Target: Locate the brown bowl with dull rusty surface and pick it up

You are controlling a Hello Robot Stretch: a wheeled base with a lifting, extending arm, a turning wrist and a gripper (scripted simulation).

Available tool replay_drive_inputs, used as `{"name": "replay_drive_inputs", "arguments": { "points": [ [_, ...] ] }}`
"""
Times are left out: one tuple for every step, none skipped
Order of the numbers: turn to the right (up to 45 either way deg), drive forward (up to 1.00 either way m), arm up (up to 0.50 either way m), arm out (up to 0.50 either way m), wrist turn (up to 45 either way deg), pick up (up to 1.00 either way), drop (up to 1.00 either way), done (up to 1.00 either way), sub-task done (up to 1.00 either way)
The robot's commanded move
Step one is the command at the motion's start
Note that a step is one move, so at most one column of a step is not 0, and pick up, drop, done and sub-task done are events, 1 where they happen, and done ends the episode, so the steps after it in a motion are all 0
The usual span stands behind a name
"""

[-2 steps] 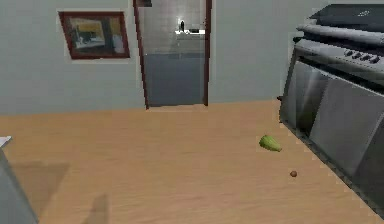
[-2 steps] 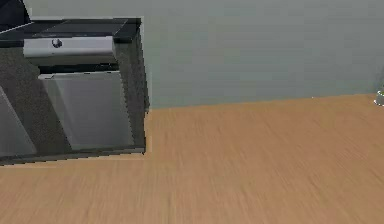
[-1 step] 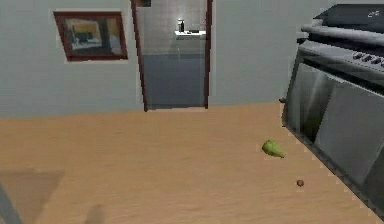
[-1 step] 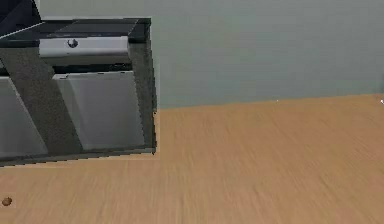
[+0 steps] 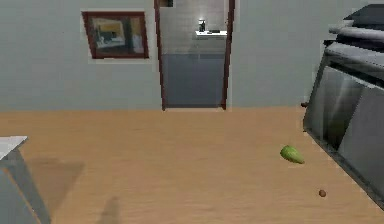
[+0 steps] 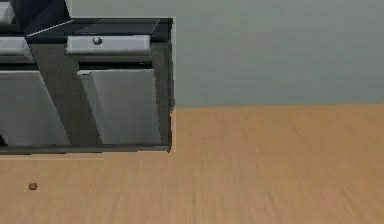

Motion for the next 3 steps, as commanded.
{"name": "replay_drive_inputs", "arguments": {
  "points": [
    [0.0,1.00,0.00,0.00,0.0,0.00,0.00,0.00,0.00],
    [-3.0,0.00,0.00,0.00,0.0,0.00,0.00,0.00,0.00],
    [0.0,1.00,0.00,0.00,0.0,0.00,0.00,0.00,0.00]
  ]
}}
